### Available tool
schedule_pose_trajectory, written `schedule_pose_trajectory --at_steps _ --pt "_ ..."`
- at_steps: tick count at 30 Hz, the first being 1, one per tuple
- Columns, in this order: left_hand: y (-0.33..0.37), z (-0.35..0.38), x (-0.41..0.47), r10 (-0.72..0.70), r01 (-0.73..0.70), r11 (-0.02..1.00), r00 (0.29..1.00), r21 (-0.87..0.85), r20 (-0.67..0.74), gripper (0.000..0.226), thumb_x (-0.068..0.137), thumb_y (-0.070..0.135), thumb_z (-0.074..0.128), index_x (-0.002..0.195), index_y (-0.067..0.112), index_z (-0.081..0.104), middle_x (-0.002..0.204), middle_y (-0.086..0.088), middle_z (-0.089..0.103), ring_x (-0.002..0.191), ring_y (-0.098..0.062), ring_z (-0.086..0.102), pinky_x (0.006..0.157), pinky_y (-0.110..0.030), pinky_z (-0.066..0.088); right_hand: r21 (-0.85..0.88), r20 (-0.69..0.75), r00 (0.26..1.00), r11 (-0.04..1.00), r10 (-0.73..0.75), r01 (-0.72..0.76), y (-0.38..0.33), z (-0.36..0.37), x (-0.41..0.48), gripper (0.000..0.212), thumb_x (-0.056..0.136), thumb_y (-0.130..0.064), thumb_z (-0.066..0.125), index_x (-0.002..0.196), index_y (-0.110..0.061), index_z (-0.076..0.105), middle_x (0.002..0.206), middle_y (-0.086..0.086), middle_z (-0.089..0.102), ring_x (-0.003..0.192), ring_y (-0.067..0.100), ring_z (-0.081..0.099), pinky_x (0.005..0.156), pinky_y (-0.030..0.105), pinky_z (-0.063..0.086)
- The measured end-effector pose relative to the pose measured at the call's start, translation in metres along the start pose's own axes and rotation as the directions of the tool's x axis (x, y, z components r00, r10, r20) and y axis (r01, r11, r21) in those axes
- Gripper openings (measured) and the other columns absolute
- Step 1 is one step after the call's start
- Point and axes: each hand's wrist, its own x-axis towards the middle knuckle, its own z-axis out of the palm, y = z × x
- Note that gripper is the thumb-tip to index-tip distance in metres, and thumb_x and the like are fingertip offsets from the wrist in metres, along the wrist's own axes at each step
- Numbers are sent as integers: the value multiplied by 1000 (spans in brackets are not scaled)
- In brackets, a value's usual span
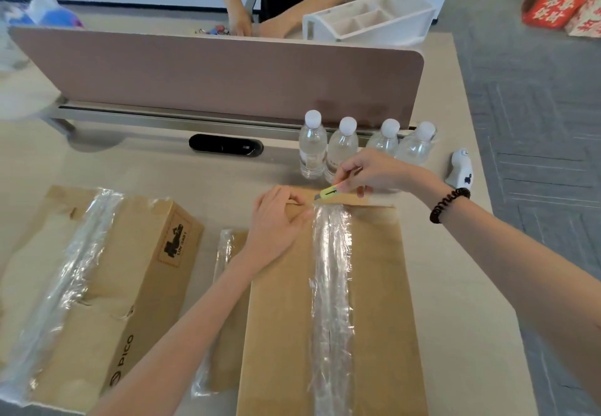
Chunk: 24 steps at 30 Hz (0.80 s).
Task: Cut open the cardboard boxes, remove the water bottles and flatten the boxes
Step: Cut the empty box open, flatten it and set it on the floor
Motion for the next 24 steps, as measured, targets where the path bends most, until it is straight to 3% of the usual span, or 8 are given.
schedule_pose_trajectory --at_steps 3,6,9,12,15,17,21,24 --pt "3 -2 1 -70 70 997 997 -14 38 22 82 30 75 94 23 58 102 11 59 103 -8 52 107 -36 28 -13 20 1000 1000 -2 3 -2 -1 4 2 83 -15 73 84 -15 75 74 11 66 55 8 58 56 28 41" --pt "6 -5 3 -107 111 993 992 -47 70 22 82 31 75 91 26 56 104 9 60 105 -10 53 107 -36 28 -42 58 998 999 6 -3 -2 0 7 3 83 -13 73 85 -12 74 61 -10 63 51 5 56 56 27 38" --pt "7 -5 3 -124 127 991 990 -47 73 21 83 31 75 91 26 56 104 9 60 105 -10 53 106 -37 29 -64 65 998 998 9 -4 -4 0 9 4 84 -11 72 86 -10 74 64 -10 62 47 3 54 61 28 38" --pt "8 -3 3 -126 128 991 991 -39 56 20 83 29 75 91 24 57 102 9 60 103 -10 54 105 -35 29 -73 71 998 997 2 4 -6 -1 8 5 83 -10 72 86 -8 74 65 -8 62 45 4 50 58 25 39" --pt "8 1 0 -90 90 996 996 16 2 18 84 29 73 92 22 58 98 14 60 97 -7 55 101 -31 30 -103 69 998 995 0 7 -10 -2 9 3 83 -9 71 85 -9 74 49 -18 56 47 9 45 54 20 37" --pt "9 3 -1 -73 74 995 997 60 -15 16 86 29 71 93 23 57 96 15 59 95 -6 54 100 -30 31 -120 65 998 993 -5 12 -12 0 12 3 82 -9 71 83 -10 74 46 -16 54 48 12 43 52 21 35" --pt "10 3 -2 -74 75 994 997 80 -8 16 88 29 68 94 23 56 95 17 57 93 -3 50 97 -27 29 -155 78 997 988 -19 31 -13 1 16 3 81 -9 72 81 -10 74 60 2 58 40 7 40 49 21 34" --pt "10 2 -3 -63 63 994 998 89 -9 15 89 29 67 94 22 55 96 17 56 92 -3 47 96 -26 28 -139 101 995 989 -25 39 -12 -2 16 5 82 -6 71 80 -9 73 50 -9 54 36 5 37 48 21 33"
